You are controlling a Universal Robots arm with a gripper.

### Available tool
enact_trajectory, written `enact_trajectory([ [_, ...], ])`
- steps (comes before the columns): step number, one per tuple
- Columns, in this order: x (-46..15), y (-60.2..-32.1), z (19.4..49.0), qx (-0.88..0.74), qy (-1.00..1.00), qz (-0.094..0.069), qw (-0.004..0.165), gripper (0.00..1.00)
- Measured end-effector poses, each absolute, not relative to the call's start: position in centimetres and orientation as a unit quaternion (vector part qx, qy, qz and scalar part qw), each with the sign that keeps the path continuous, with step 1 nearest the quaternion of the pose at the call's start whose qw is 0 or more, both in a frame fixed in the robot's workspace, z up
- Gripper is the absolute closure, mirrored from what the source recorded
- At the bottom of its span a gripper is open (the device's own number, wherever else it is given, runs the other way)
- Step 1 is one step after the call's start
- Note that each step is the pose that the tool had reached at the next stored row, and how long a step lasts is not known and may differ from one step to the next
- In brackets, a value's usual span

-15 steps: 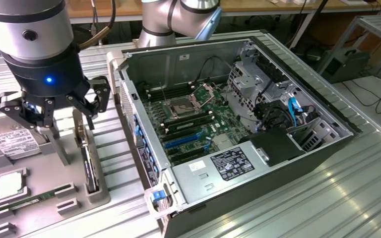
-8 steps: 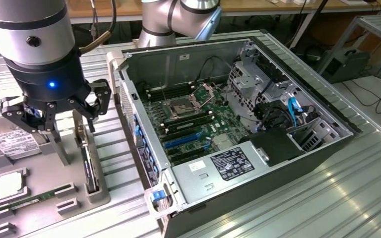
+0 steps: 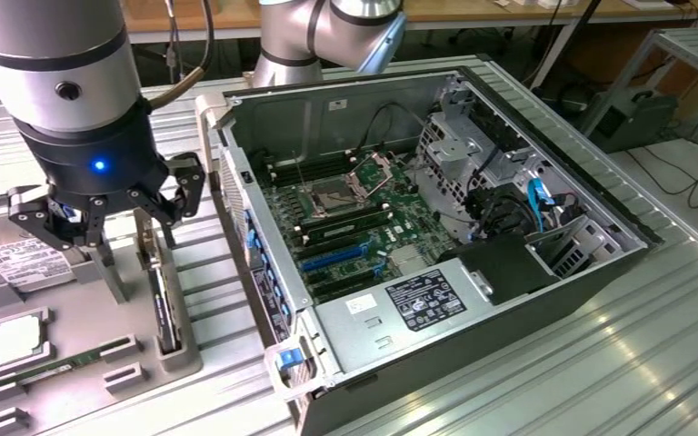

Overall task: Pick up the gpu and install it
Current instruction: 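Pick up the gpu and move the gpu toward the slot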

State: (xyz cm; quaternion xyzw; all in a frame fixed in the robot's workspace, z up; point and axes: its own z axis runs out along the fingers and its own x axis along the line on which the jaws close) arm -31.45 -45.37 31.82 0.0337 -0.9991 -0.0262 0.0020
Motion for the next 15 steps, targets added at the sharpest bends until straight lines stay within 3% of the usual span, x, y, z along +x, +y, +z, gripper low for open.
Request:
enact_trajectory([
  [15, -31.4, -46.1, 29.1, 0.034, -0.999, -0.027, 0.002, 0.4],
])
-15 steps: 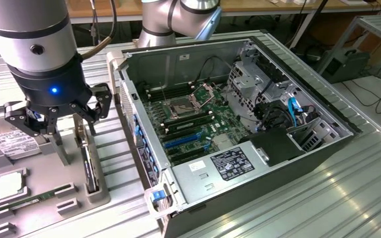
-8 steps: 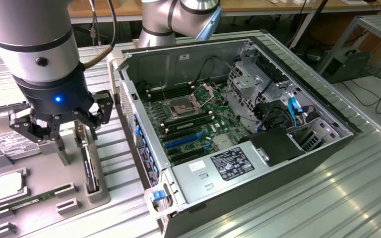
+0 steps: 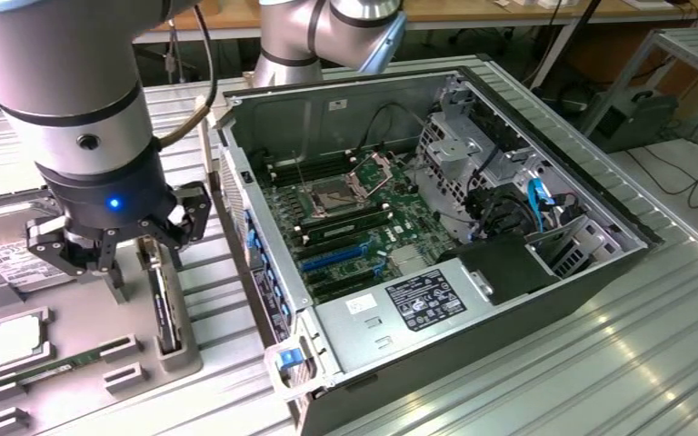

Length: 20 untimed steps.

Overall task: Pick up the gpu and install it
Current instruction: 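Pick up the gpu and move the gpu toward the slot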

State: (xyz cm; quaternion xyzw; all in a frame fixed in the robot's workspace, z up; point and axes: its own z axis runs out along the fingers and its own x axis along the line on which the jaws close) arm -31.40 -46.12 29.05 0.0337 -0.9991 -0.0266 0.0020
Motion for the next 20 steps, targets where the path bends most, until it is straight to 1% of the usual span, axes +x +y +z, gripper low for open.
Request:
enact_trajectory([
  [20, -31.4, -46.1, 24.4, 0.034, -0.999, -0.027, 0.002, 0.4],
])
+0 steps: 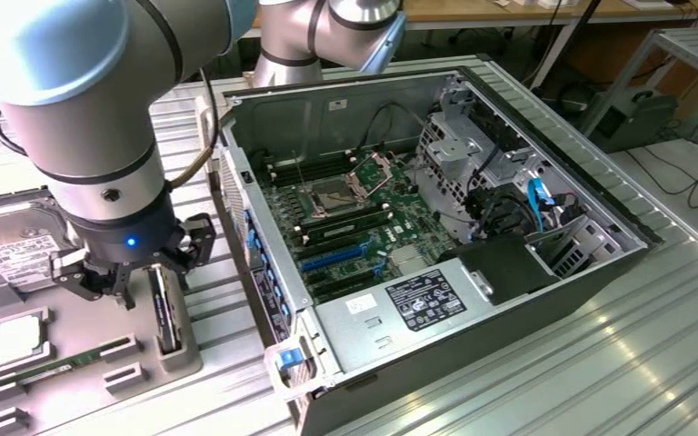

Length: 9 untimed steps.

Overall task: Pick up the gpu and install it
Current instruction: 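Pick up the gpu and move the gpu toward the slot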

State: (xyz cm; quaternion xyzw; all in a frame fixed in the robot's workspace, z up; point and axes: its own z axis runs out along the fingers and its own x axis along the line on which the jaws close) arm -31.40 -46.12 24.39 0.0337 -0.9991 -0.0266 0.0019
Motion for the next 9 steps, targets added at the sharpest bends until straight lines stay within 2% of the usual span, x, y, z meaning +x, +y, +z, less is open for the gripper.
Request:
enact_trajectory([
  [9, -31.4, -46.1, 23.0, 0.034, -0.999, -0.027, 0.002, 0.4],
])
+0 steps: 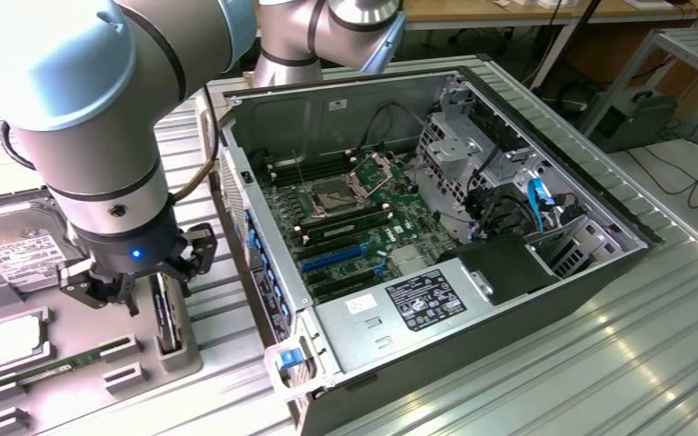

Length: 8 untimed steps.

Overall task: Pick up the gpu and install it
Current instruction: 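Pick up the gpu and move the gpu toward the slot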

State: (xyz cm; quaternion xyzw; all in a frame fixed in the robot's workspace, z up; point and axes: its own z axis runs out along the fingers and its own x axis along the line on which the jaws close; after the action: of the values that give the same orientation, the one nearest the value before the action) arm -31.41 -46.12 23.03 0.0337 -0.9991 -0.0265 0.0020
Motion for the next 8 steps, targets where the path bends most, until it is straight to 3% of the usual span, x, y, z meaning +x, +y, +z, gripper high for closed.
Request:
enact_trajectory([
  [5, -31.4, -46.12, 23.03, 0.034, -0.999, -0.027, 0.002, 0.4],
  [8, -31.4, -46.12, 23.03, 0.034, -0.999, -0.027, 0.002, 0.54],
])
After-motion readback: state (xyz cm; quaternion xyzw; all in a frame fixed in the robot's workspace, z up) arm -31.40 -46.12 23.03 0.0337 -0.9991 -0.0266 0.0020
